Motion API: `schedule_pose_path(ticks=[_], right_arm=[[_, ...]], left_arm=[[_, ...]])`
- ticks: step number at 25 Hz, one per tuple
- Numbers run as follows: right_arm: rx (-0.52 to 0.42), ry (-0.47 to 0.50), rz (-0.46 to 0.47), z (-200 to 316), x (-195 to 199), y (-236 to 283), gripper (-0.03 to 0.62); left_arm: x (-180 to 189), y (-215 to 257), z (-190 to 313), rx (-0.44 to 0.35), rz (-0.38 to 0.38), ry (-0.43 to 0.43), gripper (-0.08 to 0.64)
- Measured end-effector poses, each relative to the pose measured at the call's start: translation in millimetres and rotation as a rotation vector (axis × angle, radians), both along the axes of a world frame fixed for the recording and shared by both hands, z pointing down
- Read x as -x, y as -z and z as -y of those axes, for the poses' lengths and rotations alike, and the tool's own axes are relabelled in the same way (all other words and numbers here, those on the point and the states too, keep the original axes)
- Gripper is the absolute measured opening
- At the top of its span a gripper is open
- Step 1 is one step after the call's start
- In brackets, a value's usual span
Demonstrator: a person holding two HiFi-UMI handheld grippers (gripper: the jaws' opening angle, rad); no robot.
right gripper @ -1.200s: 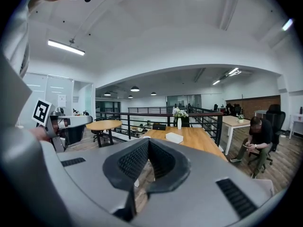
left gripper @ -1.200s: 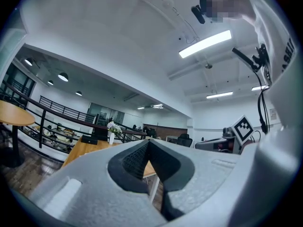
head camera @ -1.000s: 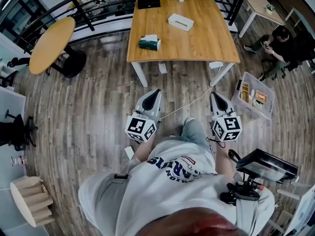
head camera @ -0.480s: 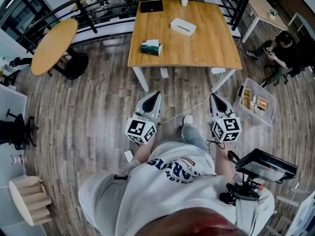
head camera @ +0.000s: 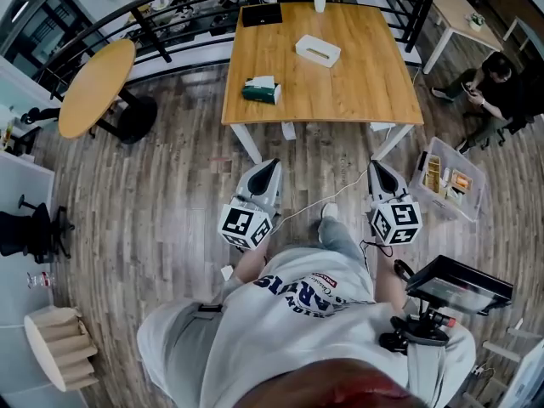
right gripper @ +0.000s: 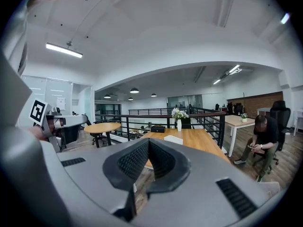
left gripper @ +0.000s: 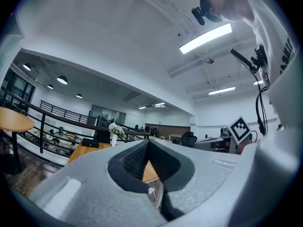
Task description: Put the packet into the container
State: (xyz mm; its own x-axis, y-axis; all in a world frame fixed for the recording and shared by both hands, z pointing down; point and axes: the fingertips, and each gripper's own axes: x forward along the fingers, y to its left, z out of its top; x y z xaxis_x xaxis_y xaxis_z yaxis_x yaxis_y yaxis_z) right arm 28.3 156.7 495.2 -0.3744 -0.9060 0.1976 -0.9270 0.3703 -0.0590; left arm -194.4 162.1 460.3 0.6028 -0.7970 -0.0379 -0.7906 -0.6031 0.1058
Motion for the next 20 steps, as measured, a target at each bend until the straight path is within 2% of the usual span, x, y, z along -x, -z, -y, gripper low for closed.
schedule_pose_path(ticks=[9,20], right_arm=[[0.008,0.011,0.020,17.4,5.3,1.2,0.006],[0.027,0.016,0.043,96.0,-29.2,-7.0,0.006]], left_arm=[[1.0,3.7,15.8,0.009,0.012,-0.002,-0.002],[-30.1,5.4,86.3,0.018,0.034,0.000,-0.002]])
